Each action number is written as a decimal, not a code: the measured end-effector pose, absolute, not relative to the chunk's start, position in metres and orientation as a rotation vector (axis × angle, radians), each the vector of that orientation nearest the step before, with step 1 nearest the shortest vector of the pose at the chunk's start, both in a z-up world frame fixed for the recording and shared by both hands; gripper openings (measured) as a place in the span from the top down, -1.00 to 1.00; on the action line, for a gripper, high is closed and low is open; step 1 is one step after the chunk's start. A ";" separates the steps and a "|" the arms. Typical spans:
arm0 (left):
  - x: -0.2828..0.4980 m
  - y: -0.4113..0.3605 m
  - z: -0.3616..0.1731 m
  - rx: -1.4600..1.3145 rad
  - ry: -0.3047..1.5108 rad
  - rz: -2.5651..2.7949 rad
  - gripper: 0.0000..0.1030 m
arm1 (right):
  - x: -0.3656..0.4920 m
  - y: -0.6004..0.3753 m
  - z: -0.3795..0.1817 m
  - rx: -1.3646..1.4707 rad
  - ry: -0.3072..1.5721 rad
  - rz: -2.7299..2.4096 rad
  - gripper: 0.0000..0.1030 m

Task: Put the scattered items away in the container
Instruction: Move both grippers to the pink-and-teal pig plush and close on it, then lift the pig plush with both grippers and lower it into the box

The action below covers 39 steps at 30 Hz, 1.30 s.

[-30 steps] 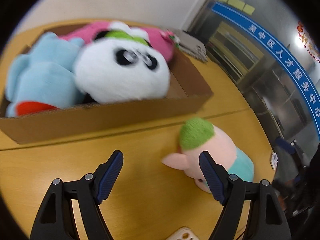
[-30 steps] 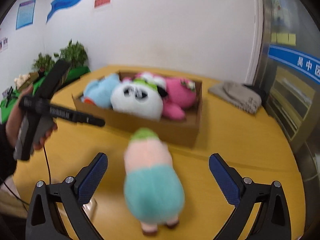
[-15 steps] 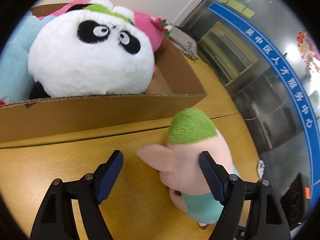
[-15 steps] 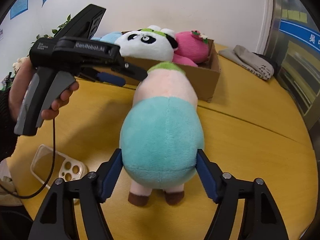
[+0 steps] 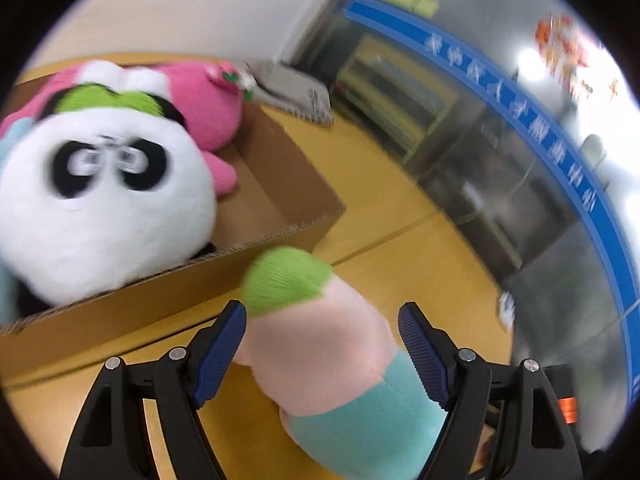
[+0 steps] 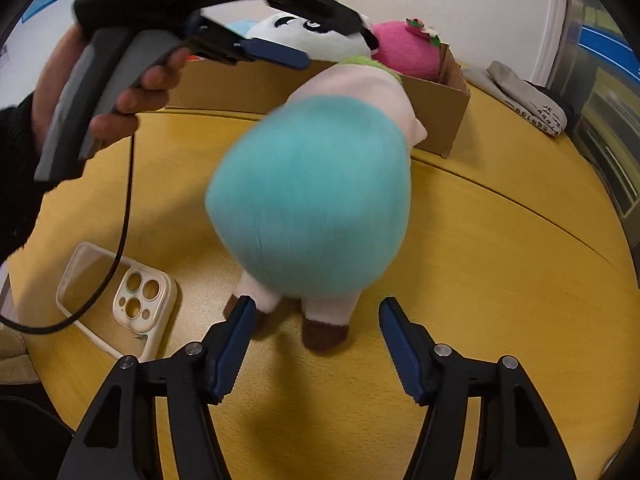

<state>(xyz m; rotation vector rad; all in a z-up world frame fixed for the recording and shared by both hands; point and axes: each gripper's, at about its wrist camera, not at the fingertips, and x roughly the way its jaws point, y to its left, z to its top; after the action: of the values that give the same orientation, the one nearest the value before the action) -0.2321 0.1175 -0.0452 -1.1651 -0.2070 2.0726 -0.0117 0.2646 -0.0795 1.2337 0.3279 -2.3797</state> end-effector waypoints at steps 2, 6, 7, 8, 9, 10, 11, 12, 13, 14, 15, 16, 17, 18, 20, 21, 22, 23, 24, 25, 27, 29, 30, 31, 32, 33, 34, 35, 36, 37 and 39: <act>-0.237 0.129 -0.058 -1.227 -0.154 2.053 -0.53 | -0.010 0.269 -0.073 1.204 0.273 -2.398 -0.70; -0.236 0.132 -0.064 -1.213 -0.184 2.045 -0.54 | -0.009 0.289 -0.045 1.113 0.053 -2.457 -0.97; -0.236 0.132 -0.064 -1.215 -0.188 2.046 -0.54 | -0.011 0.292 -0.039 1.097 0.009 -2.476 -1.00; -0.235 0.133 -0.065 -1.217 -0.192 2.048 -0.54 | -0.016 0.292 -0.035 1.093 -0.016 -2.492 -1.00; -0.235 0.133 -0.065 -1.218 -0.196 2.049 -0.54 | -0.021 0.289 -0.035 1.100 -0.024 -2.499 -1.00; -0.235 0.133 -0.065 -1.220 -0.201 2.051 -0.54 | -0.027 0.284 -0.036 1.116 -0.016 -2.503 -1.00; -0.235 0.133 -0.065 -1.226 -0.207 2.054 -0.54 | -0.035 0.276 -0.039 1.133 0.004 -2.508 -1.00; -0.234 0.133 -0.066 -1.231 -0.213 2.054 -0.54 | -0.042 0.269 -0.043 1.146 0.012 -2.506 -0.99; -0.232 0.131 -0.066 -1.234 -0.216 2.049 -0.54 | -0.048 0.263 -0.047 1.157 0.009 -2.497 -0.99; -0.230 0.130 -0.066 -1.238 -0.217 2.045 -0.54 | -0.054 0.257 -0.052 1.182 -0.001 -2.476 -0.89; -0.228 0.130 -0.066 -1.241 -0.212 2.041 -0.54 | -0.058 0.253 -0.057 1.210 0.000 -2.463 -0.86; -0.227 0.130 -0.064 -1.240 -0.206 2.031 -0.54 | -0.060 0.250 -0.062 1.226 0.021 -2.463 -0.85; -0.225 0.129 -0.062 -1.238 -0.200 2.022 -0.54 | -0.058 0.249 -0.064 1.226 0.041 -2.457 -0.81; -0.224 0.128 -0.059 -1.232 -0.194 2.014 -0.54 | -0.056 0.249 -0.065 1.221 0.055 -2.447 -0.76; -0.221 0.126 -0.050 -1.192 -0.179 2.009 -0.55 | -0.050 0.254 -0.066 1.221 0.072 -2.422 -0.73; -0.221 0.125 -0.045 -1.166 -0.176 2.025 -0.55 | -0.047 0.257 -0.067 1.224 0.066 -2.407 -0.72; -0.221 0.124 -0.041 -1.148 -0.175 2.037 -0.55 | -0.045 0.261 -0.068 1.228 0.052 -2.395 -0.72; -0.223 0.124 -0.042 -1.154 -0.181 2.039 -0.55 | -0.043 0.265 -0.069 1.229 0.042 -2.378 -0.72; -0.225 0.125 -0.043 -1.161 -0.187 2.036 -0.56 | -0.040 0.266 -0.069 1.227 0.048 -2.362 -0.72; -0.227 0.127 -0.047 -1.170 -0.194 2.016 -0.56 | -0.038 0.267 -0.069 1.225 0.061 -2.350 -0.72; -0.230 0.132 -0.056 -1.183 -0.230 1.968 -0.56 | -0.033 0.268 -0.069 1.224 0.086 -2.331 -0.76; -0.231 0.134 -0.062 -1.200 -0.251 1.956 -0.56 | -0.033 0.270 -0.070 1.234 0.095 -2.320 -0.83; -0.230 0.135 -0.062 -1.202 -0.242 1.962 -0.50 | -0.033 0.271 -0.070 1.240 0.101 -2.322 -0.87; -0.229 0.136 -0.063 -1.204 -0.232 1.968 -0.41 | -0.032 0.273 -0.069 1.243 0.103 -2.329 -0.91; -0.229 0.135 -0.062 -1.206 -0.224 1.975 -0.14 | -0.034 0.276 -0.067 1.244 0.101 -2.343 -0.95; -0.228 0.135 -0.061 -1.211 -0.214 1.984 -0.02 | -0.035 0.279 -0.064 1.240 0.094 -2.363 -0.96; -0.228 0.135 -0.061 -1.220 -0.200 1.997 -0.02 | -0.033 0.281 -0.060 1.230 0.076 -2.381 -0.96; -0.228 0.136 -0.061 -1.224 -0.200 1.995 -0.01 | -0.032 0.282 -0.057 1.223 0.056 -2.392 -0.96; -0.227 0.134 -0.062 -1.226 -0.213 1.979 -0.01 | -0.030 0.282 -0.055 1.219 0.039 -2.399 -0.96; -0.226 0.133 -0.063 -1.228 -0.223 1.966 -0.01 | -0.029 0.281 -0.054 1.215 0.022 -2.405 -0.96; -0.223 0.135 -0.065 -1.226 -0.232 1.945 -0.01 | -0.027 0.279 -0.055 1.219 0.017 -2.410 -0.78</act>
<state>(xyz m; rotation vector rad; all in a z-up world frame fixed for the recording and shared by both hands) -0.2235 0.1353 -0.0651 -1.2255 -0.2324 1.9454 -0.0274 0.2787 -0.0550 1.2194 0.0174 -2.4095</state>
